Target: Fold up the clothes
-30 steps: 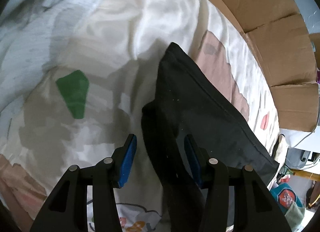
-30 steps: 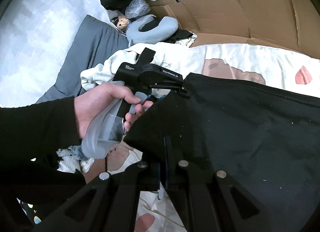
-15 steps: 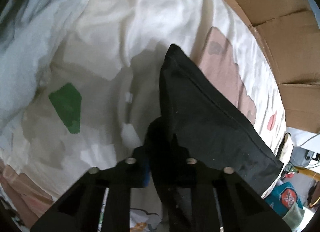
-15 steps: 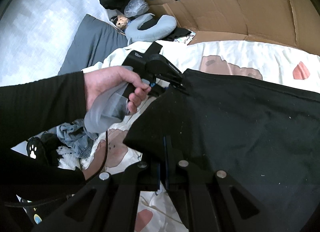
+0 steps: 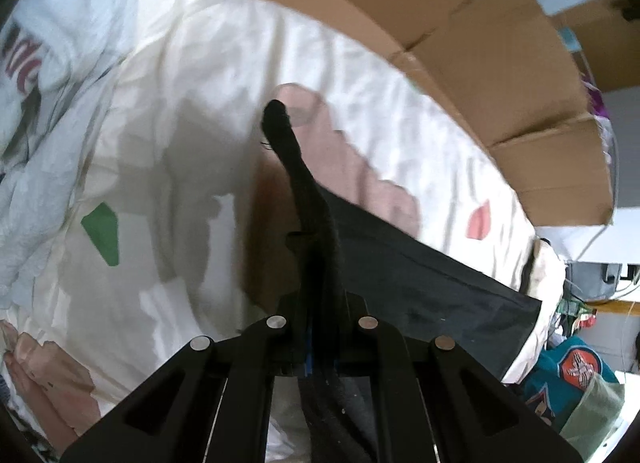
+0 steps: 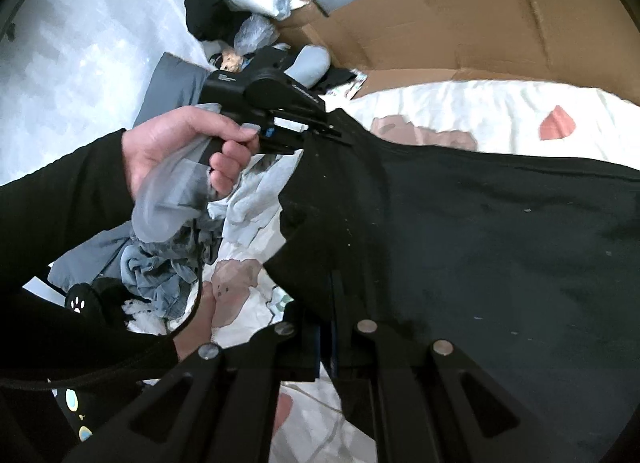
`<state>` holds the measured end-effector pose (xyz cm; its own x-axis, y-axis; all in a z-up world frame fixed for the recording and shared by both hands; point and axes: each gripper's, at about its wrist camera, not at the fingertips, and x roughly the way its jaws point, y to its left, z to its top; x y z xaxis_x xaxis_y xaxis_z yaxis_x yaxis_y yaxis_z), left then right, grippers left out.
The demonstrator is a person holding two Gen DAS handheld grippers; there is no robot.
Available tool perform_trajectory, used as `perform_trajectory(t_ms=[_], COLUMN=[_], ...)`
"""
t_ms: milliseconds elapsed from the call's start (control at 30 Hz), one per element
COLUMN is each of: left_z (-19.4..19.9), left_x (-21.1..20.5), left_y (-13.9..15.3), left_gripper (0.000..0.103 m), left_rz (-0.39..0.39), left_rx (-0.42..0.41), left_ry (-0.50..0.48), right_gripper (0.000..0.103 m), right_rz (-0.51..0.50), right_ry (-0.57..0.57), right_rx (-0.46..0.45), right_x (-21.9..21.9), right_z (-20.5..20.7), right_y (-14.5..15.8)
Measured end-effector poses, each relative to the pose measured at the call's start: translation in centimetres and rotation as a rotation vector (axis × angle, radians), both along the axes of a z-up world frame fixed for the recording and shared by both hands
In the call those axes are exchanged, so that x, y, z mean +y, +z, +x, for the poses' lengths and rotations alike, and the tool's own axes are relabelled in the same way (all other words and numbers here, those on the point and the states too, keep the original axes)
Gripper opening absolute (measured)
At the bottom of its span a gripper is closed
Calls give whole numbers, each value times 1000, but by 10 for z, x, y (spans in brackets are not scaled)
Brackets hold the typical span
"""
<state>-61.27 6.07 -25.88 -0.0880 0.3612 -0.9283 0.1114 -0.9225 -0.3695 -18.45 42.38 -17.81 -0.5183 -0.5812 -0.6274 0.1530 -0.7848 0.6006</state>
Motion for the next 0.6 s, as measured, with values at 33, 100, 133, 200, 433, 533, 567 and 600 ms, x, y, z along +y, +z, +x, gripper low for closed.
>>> perform_trajectory(t_ms=[33, 100, 133, 200, 433, 533, 567, 600], left_z=[0, 2, 4, 6, 15, 20, 21, 23], left_x=[7, 22, 27, 40, 88, 109, 116, 124], left_y=[3, 9, 13, 18, 30, 33, 34, 36], left_gripper=[5, 5, 5, 5, 5, 5, 5, 5], left_rz=[2, 6, 9, 17, 49, 64, 71, 81], left_rx=[8, 19, 24, 33, 52, 48, 45, 41], left_ry=[-7, -19, -25, -35, -80, -91, -94, -96], right_gripper=[3, 3, 3, 3, 3, 3, 3, 3], right_rz=[-3, -10, -15, -21, -26, -32, -30, -35], right_ry=[-11, -31, -42, -59, -99, -131, -140, -149], right_rx=[-3, -9, -13, -20, -45, -65, -72, -78], right_x=[5, 16, 22, 31, 61, 74, 77, 81], right_z=[3, 9, 13, 20, 51, 63, 68, 74], right_y=[0, -1, -1, -3, -6, -11, -12, -14])
